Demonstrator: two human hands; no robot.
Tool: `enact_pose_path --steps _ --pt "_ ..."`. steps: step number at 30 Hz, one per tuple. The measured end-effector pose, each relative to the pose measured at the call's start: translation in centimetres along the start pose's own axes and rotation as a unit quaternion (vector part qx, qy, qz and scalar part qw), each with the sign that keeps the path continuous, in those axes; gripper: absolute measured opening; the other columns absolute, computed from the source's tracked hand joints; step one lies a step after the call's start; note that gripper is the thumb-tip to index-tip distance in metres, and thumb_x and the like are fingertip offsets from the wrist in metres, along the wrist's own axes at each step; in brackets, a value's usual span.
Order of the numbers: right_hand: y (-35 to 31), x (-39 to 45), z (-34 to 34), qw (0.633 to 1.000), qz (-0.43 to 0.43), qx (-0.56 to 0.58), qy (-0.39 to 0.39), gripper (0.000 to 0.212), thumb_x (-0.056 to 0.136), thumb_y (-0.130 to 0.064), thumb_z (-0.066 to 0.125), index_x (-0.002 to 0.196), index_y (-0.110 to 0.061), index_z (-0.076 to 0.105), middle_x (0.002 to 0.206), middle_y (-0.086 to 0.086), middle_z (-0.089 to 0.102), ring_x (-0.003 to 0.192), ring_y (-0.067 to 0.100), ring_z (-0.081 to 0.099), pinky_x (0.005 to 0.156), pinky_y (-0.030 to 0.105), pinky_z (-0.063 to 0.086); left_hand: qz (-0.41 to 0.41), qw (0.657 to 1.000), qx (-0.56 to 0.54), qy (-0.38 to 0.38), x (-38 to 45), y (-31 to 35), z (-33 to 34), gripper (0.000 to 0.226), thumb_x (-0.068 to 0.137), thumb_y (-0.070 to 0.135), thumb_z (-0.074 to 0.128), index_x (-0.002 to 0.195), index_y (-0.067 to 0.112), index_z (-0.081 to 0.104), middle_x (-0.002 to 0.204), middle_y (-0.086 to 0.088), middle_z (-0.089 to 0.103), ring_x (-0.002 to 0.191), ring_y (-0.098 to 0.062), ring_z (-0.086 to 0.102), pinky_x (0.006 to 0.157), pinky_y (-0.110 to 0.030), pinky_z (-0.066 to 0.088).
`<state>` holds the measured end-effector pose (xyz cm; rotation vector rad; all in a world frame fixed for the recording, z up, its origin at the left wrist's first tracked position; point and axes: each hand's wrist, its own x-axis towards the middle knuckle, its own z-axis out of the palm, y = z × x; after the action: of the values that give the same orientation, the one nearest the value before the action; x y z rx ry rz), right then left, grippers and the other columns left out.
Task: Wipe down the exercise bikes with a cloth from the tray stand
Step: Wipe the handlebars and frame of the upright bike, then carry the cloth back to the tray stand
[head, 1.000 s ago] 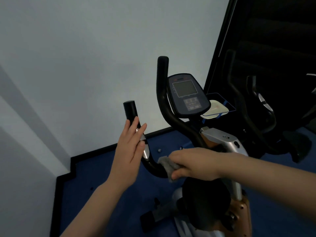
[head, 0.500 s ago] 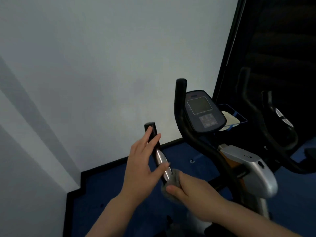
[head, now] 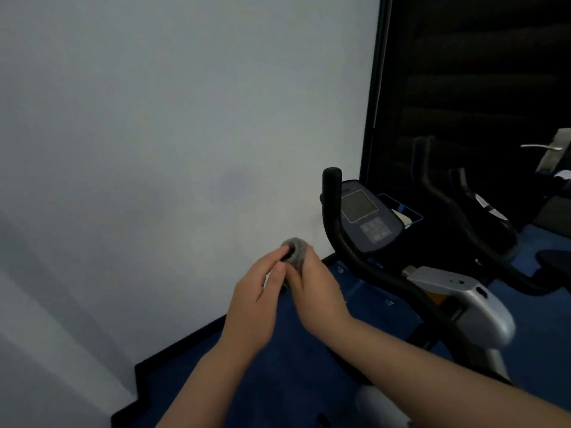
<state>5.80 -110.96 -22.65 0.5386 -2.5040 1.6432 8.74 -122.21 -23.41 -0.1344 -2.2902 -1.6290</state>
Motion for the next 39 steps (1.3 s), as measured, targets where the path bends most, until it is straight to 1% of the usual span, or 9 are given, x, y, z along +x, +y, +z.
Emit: enact_pose_path --steps 4,9,14,17,20,25,31,35,39 --pt "-0.1 0.5 -1.1 0.998 -0.036 -0.053 0.012 0.005 0.092 -0.022 0.059 0.089 -0.018 0.059 0.081 -0.006 0.064 0.075 0.006 0.060 0.065 0.025 0.051 -0.001 0.999 -0.029 -0.016 -0.2 -0.5 -0.5 0.046 0.092 0.042 0.041 0.132 0.024 0.054 0.130 0.018 0.057 0.116 0.012 0.050 0.092 -0.002 0.037" --pt "0.2 -0.9 -3.6 0.995 -0.035 -0.097 0.011 0.012 0.083 -0.021 0.070 0.093 -0.018 0.065 0.080 -0.008 0.067 0.077 0.004 0.063 0.071 0.026 0.054 0.014 1.000 -0.014 0.009 -1.1 0.0 -0.6 0.031 0.099 0.024 0.044 0.125 0.032 0.058 0.124 0.023 0.057 0.115 0.012 0.050 0.091 -0.001 0.036" --pt "0.4 -3.9 -7.0 0.988 -0.026 -0.149 -0.035 0.011 0.080 -0.025 0.073 0.080 -0.031 0.064 0.069 -0.016 0.060 0.068 -0.003 0.056 0.059 0.014 0.040 0.027 0.999 0.040 0.020 -2.6 1.5 0.3 0.032 0.096 0.019 0.050 0.125 0.028 0.059 0.123 0.019 0.059 0.114 0.011 0.051 0.090 0.000 0.036" --pt "0.3 -6.2 -9.3 0.985 -0.034 -0.168 -0.033 0.033 0.078 -0.026 0.074 0.063 -0.042 0.050 0.061 -0.017 0.053 0.061 -0.005 0.051 0.056 0.012 0.034 0.031 0.996 0.082 0.008 -4.7 3.0 1.7 0.032 0.094 0.019 0.053 0.122 0.032 0.058 0.119 0.019 0.059 0.111 0.011 0.050 0.085 0.002 0.034" --pt "-0.2 -9.0 -12.4 0.981 -0.043 -0.186 -0.044 0.012 0.078 -0.029 0.073 0.088 -0.030 0.067 0.081 -0.011 0.066 0.078 0.005 0.060 0.065 0.021 0.042 0.042 0.989 0.141 -0.005 -7.5 5.2 4.1 0.031 0.093 0.019 0.053 0.120 0.032 0.058 0.121 0.014 0.058 0.110 0.002 0.051 0.087 -0.007 0.033" --pt "-0.5 -13.3 -18.8 0.954 -0.062 -0.292 -0.037 0.033 0.079 -0.033 0.071 0.111 -0.027 0.064 0.100 0.001 0.068 0.093 0.022 0.061 0.070 0.031 0.046 0.047 0.961 0.269 -0.035 -10.9 9.8 8.3 0.035 0.091 0.026 0.054 0.126 0.027 0.055 0.131 0.009 0.052 0.099 -0.012 0.057 0.091 -0.032 0.044" --pt "-0.8 -19.7 -26.2 0.935 -0.044 -0.350 -0.041 0.040 0.081 -0.029 0.070 0.120 -0.027 0.061 0.106 0.005 0.067 0.097 0.028 0.061 0.068 0.029 0.041 0.030 0.947 0.320 -0.025 -14.8 15.0 12.1 0.034 0.088 0.027 0.054 0.123 0.028 0.056 0.129 0.001 0.055 0.113 -0.019 0.053 0.088 -0.033 0.040" --pt "-2.1 -23.4 -30.2 0.927 -0.024 -0.373 -0.024 0.046 0.082 -0.031 0.068 0.126 -0.026 0.058 0.115 0.005 0.065 0.103 0.028 0.060 0.080 0.039 0.053 0.024 0.946 0.322 -0.018 -17.7 17.9 14.3 0.034 0.087 0.028 0.054 0.120 0.028 0.058 0.127 0.000 0.056 0.105 -0.018 0.054 0.083 -0.031 0.036" --pt "-3.4 -26.9 -33.4 0.918 -0.021 -0.397 0.011 0.048 0.083 -0.036 0.069 0.128 -0.026 0.056 0.116 0.003 0.065 0.103 0.026 0.061 0.077 0.035 0.051 0.051 0.941 0.333 -0.023 -21.1 20.6 16.7 0.029 0.085 0.027 0.054 0.114 0.027 0.060 0.123 -0.001 0.059 0.111 -0.023 0.057 0.084 -0.035 0.045"
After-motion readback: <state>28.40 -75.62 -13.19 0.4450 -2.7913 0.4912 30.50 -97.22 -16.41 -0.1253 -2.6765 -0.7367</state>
